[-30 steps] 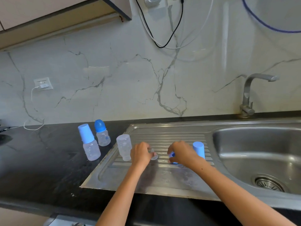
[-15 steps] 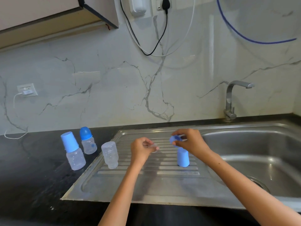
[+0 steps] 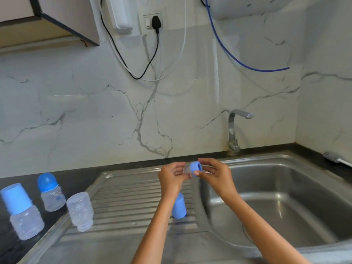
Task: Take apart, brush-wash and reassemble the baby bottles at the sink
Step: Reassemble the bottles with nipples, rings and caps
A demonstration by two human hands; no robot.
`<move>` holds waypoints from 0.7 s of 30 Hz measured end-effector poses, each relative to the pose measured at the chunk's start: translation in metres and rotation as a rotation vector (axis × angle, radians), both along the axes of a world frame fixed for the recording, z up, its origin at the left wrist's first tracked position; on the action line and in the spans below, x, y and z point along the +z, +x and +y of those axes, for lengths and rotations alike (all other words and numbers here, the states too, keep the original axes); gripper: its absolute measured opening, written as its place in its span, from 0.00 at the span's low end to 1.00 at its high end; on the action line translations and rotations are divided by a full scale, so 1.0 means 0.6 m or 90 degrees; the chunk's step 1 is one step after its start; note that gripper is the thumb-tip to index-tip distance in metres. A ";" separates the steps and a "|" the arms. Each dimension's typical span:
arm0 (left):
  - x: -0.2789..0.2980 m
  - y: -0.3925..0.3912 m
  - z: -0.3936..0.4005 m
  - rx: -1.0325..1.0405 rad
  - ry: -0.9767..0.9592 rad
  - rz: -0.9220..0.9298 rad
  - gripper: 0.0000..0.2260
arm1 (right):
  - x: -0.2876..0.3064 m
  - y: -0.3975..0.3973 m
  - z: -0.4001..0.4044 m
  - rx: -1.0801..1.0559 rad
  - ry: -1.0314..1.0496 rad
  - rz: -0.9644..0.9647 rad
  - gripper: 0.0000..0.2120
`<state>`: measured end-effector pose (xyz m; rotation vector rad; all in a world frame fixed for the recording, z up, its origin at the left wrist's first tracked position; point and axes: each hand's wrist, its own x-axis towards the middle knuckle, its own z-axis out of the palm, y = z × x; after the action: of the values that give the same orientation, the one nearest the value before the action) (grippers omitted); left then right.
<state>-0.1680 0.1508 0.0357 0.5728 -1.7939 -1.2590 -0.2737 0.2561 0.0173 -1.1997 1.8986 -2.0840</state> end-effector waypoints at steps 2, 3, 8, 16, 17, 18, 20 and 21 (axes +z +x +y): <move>0.000 0.001 0.002 0.008 0.023 0.026 0.17 | -0.003 0.001 -0.004 0.021 0.005 0.002 0.20; 0.000 0.004 0.001 0.009 0.032 0.037 0.17 | -0.006 0.002 -0.006 0.028 0.006 -0.001 0.20; -0.004 0.013 -0.006 -0.031 0.078 0.053 0.14 | -0.010 0.003 -0.008 0.047 -0.016 -0.035 0.20; -0.010 0.015 0.007 0.020 0.110 0.125 0.09 | -0.007 0.022 -0.007 0.038 -0.081 -0.045 0.18; -0.010 0.014 0.011 0.028 0.121 0.142 0.08 | -0.007 0.024 -0.007 0.042 -0.089 -0.047 0.18; -0.009 0.014 0.013 0.033 0.131 0.157 0.08 | -0.008 0.026 -0.009 0.046 -0.094 -0.048 0.18; -0.009 0.012 0.016 0.036 0.142 0.170 0.08 | -0.009 0.029 -0.010 0.053 -0.099 -0.051 0.18; -0.010 0.011 0.017 0.031 0.145 0.170 0.08 | -0.009 0.029 -0.011 0.058 -0.100 -0.053 0.18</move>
<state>-0.1616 0.1608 0.0299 0.5422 -1.4204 -1.4431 -0.2562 0.2493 0.0116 -1.1841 1.6394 -2.2320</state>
